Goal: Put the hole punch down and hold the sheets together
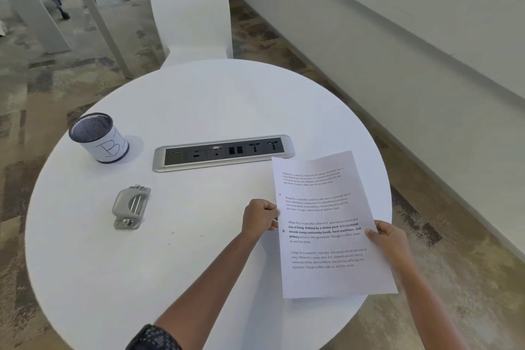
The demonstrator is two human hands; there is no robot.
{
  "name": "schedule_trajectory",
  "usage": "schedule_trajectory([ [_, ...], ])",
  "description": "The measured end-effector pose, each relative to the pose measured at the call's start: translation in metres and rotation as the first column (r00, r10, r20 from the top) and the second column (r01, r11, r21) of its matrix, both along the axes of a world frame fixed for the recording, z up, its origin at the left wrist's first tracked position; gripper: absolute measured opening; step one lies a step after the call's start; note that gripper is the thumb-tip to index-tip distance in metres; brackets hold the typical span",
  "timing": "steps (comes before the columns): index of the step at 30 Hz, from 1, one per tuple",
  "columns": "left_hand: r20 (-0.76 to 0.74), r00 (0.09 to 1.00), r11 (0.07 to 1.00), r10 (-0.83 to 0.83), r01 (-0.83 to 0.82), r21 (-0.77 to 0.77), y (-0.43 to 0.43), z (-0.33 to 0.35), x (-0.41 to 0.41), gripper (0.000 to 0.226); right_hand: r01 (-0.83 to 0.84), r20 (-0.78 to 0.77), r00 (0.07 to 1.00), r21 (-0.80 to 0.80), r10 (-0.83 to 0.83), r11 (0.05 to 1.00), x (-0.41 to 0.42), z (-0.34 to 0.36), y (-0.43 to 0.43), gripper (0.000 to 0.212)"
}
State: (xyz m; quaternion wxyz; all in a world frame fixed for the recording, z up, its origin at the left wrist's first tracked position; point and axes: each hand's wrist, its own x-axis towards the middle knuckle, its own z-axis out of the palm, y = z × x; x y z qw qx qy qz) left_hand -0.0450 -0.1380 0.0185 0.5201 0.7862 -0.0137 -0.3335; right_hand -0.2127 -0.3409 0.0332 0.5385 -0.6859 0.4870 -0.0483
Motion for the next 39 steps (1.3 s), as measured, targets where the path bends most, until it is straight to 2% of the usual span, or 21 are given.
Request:
schedule_trajectory([
  [11, 0.036, 0.999, 0.996, 0.012, -0.015, 0.084, -0.047, -0.012, 0.0, 0.008, 0.024, -0.077, 0.997, -0.019, -0.026, 1.0, 0.009, -0.005, -0.044, 0.015],
  [17, 0.045, 0.999, 0.988, 0.022, -0.028, 0.155, -0.058, -0.021, -0.002, 0.029, 0.029, -0.097, 0.995, 0.014, -0.028, 0.999, 0.015, -0.012, -0.06, 0.015],
  [25, 0.064, 0.995, 0.976, 0.07, -0.082, 0.202, -0.06, -0.024, -0.002, 0.028, -0.009, -0.139, 0.99, 0.024, 0.012, 1.0, 0.013, -0.021, -0.068, 0.016],
  [27, 0.052, 0.995, 0.973, 0.081, -0.091, 0.211, -0.062, -0.023, -0.002, 0.022, -0.024, -0.162, 0.987, -0.01, 0.022, 1.0, 0.012, -0.019, -0.068, 0.016],
  [32, 0.062, 0.996, 0.963, 0.059, -0.073, 0.261, -0.065, -0.02, -0.005, 0.024, -0.048, -0.223, 0.975, -0.12, 0.02, 0.992, 0.01, -0.02, -0.069, 0.014],
  [36, 0.074, 0.997, 0.954, 0.039, -0.059, 0.293, -0.064, -0.018, -0.006, 0.026, -0.12, -0.286, 0.957, -0.222, 0.053, 0.968, 0.008, -0.025, -0.069, 0.034],
  [39, 0.115, 0.993, 0.947, 0.039, -0.073, 0.314, -0.063, -0.017, -0.009, 0.021, -0.166, -0.233, 0.969, -0.381, 0.079, 0.909, 0.009, -0.024, -0.061, 0.036],
])
